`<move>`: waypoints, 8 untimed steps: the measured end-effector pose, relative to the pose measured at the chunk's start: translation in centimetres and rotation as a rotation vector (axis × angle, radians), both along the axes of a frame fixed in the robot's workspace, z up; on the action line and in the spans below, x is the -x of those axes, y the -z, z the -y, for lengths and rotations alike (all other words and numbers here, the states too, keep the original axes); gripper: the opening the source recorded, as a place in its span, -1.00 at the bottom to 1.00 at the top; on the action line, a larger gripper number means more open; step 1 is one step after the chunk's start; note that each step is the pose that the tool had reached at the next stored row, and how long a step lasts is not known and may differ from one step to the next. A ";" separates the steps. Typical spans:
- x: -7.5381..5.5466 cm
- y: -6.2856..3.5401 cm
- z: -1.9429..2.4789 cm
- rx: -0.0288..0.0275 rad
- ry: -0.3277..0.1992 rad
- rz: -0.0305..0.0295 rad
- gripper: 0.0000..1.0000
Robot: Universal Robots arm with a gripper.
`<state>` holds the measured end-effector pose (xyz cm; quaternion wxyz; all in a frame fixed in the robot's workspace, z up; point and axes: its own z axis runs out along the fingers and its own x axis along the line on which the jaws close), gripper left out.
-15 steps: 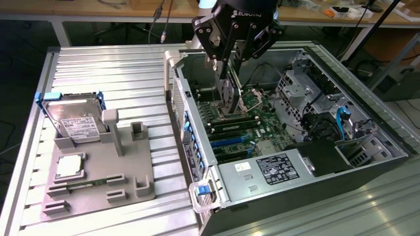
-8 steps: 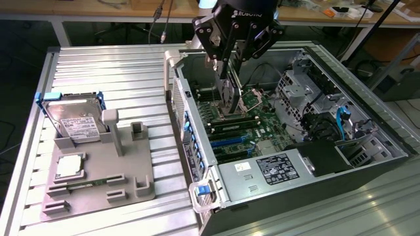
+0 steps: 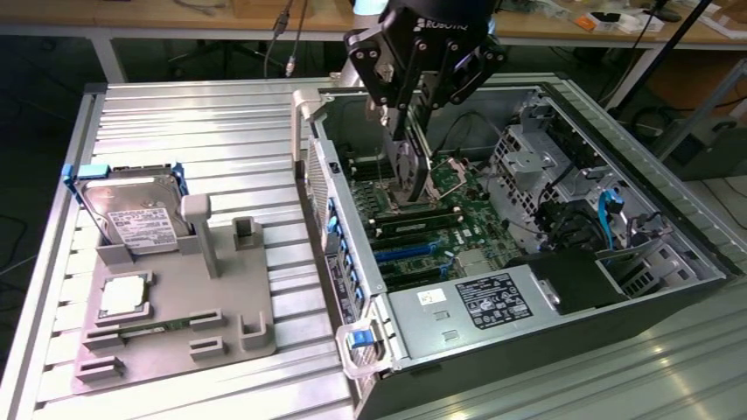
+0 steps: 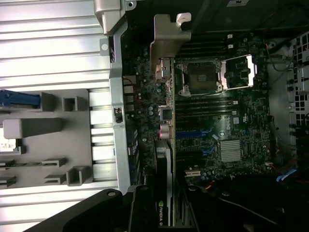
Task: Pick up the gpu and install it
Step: 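Pick up the gpu and move the gpu toward the slot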
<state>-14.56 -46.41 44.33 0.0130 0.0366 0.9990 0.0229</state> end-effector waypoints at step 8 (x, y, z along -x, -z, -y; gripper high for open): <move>-0.9 0.00 0.00 0.0000 0.000 0.0000 -0.46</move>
